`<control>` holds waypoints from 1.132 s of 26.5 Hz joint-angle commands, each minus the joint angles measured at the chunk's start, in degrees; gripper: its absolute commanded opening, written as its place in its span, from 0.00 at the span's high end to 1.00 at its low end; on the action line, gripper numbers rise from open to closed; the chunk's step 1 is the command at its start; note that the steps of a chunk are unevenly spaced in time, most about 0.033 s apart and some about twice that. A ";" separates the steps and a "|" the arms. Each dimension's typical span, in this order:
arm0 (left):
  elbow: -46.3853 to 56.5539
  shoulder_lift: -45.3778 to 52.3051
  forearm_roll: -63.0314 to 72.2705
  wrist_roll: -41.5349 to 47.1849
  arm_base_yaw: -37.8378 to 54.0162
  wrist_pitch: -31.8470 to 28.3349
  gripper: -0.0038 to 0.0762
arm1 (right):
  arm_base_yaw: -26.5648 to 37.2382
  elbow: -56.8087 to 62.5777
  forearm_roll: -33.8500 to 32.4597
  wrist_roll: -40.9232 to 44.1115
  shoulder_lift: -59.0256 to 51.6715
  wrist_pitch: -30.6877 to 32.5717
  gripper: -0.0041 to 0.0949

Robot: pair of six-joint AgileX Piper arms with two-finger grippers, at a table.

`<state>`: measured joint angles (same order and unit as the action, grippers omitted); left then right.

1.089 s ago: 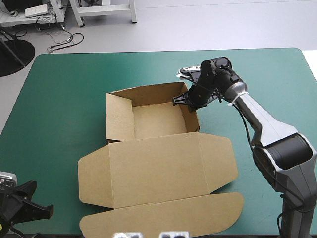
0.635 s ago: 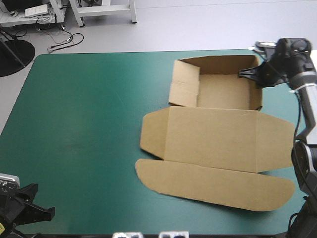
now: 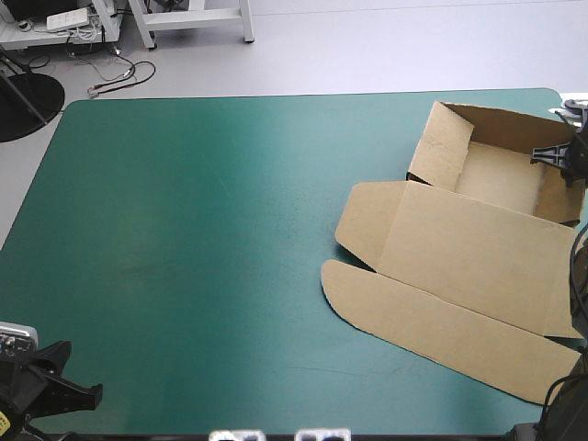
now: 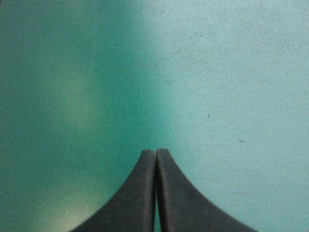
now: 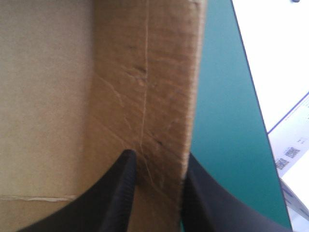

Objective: Fold the box

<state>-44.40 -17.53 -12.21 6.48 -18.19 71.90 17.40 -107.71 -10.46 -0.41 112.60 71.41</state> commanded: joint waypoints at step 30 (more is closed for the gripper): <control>0.42 -0.51 -2.17 0.75 -0.35 -4.60 0.96 | -2.48 47.55 22.40 -12.46 -69.46 -7.31 0.97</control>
<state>-43.89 -17.49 -13.73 6.67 -18.19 71.22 14.94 -67.80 11.29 -11.75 50.60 69.78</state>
